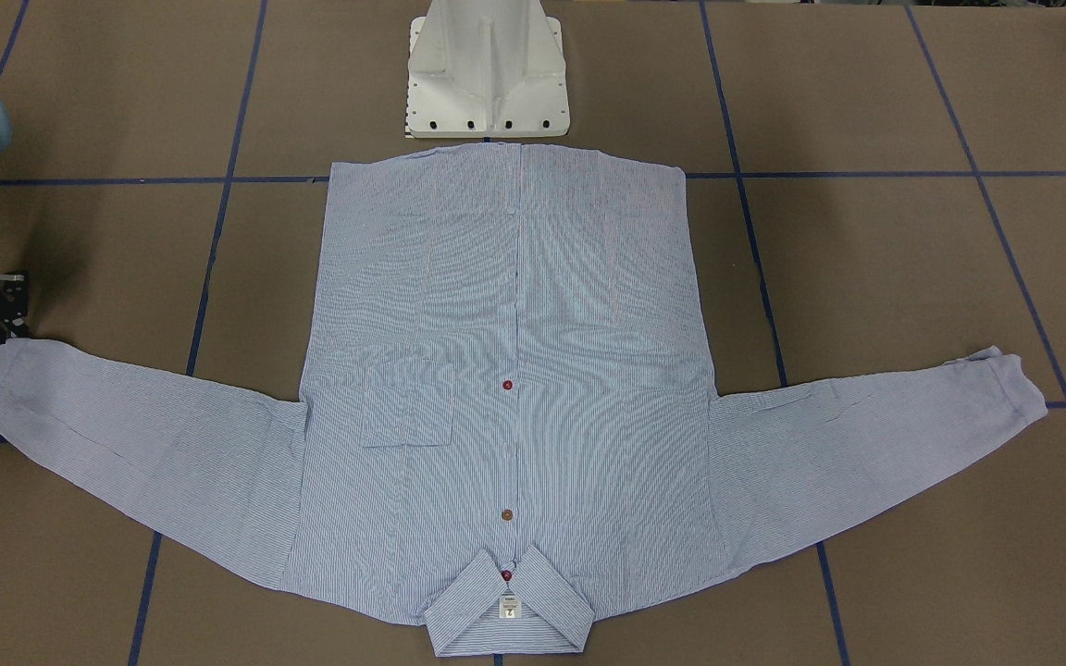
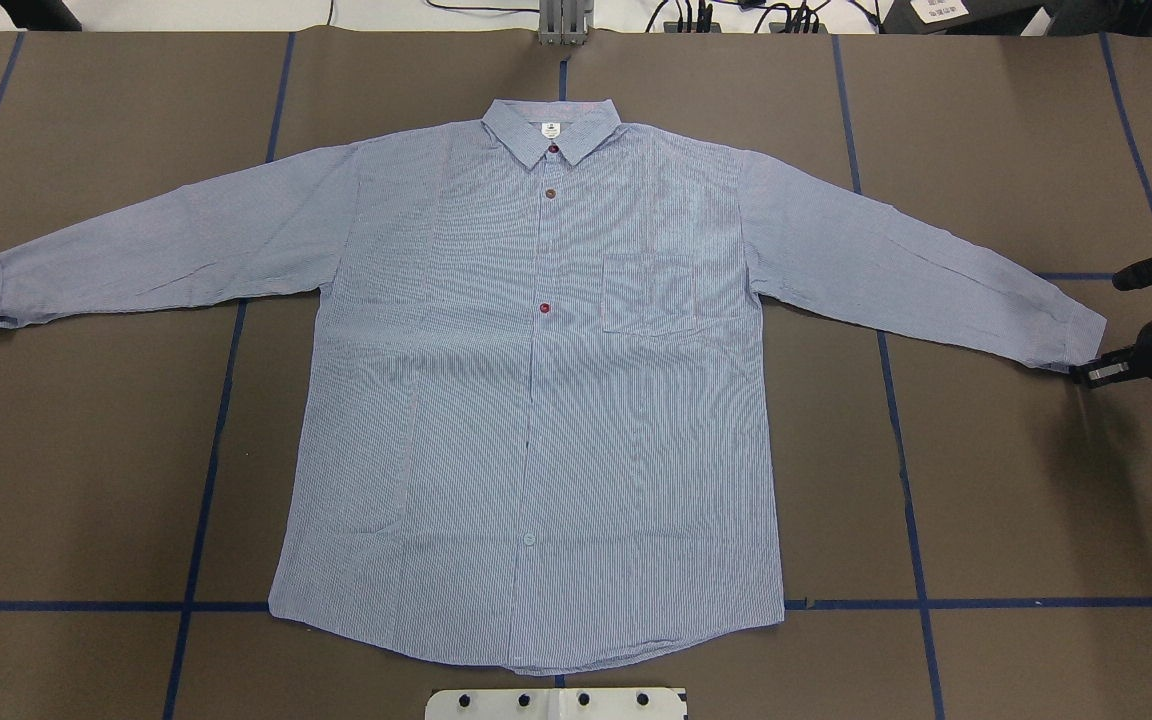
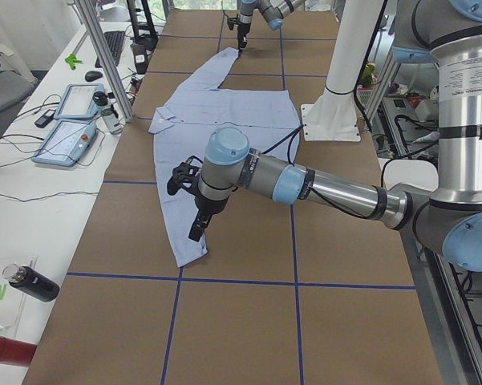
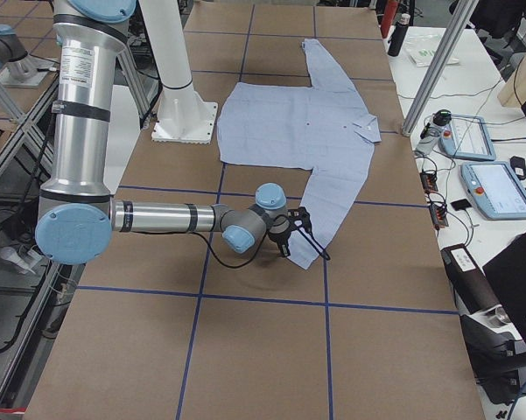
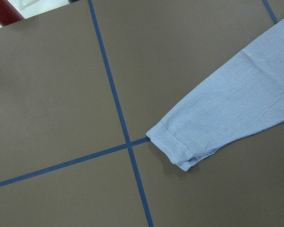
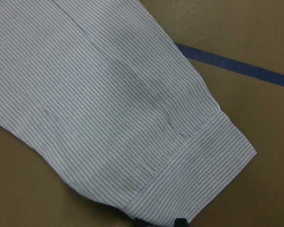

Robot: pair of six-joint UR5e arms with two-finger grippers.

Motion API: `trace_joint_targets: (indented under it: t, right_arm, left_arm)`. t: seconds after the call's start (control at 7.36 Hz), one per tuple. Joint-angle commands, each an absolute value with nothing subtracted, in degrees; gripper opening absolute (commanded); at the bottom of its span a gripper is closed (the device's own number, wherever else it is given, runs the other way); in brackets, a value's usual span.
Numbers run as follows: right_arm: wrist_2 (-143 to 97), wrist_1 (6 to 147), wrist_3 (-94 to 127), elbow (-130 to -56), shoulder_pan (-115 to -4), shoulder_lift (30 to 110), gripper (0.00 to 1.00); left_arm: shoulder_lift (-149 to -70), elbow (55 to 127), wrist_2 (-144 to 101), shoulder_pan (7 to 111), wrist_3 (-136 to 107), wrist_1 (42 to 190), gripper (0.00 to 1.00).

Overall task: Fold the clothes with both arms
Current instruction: 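Move the right gripper down to the cuff of the sleeve nearest it and grasp, then lift the grasped sleeve with the right gripper and carry it across the shirt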

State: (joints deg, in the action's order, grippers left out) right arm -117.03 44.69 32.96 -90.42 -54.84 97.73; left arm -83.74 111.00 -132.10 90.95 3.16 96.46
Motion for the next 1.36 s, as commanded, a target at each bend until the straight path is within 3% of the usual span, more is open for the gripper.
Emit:
trace_joint_targets:
  t: [0.0, 0.27, 0.54, 0.82, 1.22]
  right_arm:
    - [-117.51, 44.65, 32.96, -90.96, -56.50, 97.82, 0.00]
    - [-118.21, 44.82, 33.05, -91.58, -59.66, 97.30, 0.00]
    - [-118.48, 56.69, 33.13, -100.84, -60.47, 95.29, 0.00]
    - [-117.34, 73.14, 33.75, -108.61, -60.47, 86.28, 0.00]
    - [-116.72, 80.04, 40.57, -108.11, -56.70, 69.93, 0.00]
  left_arm:
    - [-83.67, 111.01, -132.10, 90.97, 3.16, 96.50, 1.00]
    - [-83.67, 111.01, -132.10, 90.97, 3.16, 96.42, 1.00]
    - [-83.76, 111.01, -132.10, 90.97, 3.08, 96.50, 1.00]
    - [-83.76, 111.01, -132.10, 90.97, 3.08, 96.42, 1.00]
    - [-83.67, 110.92, -132.10, 90.88, 3.08, 96.42, 1.00]
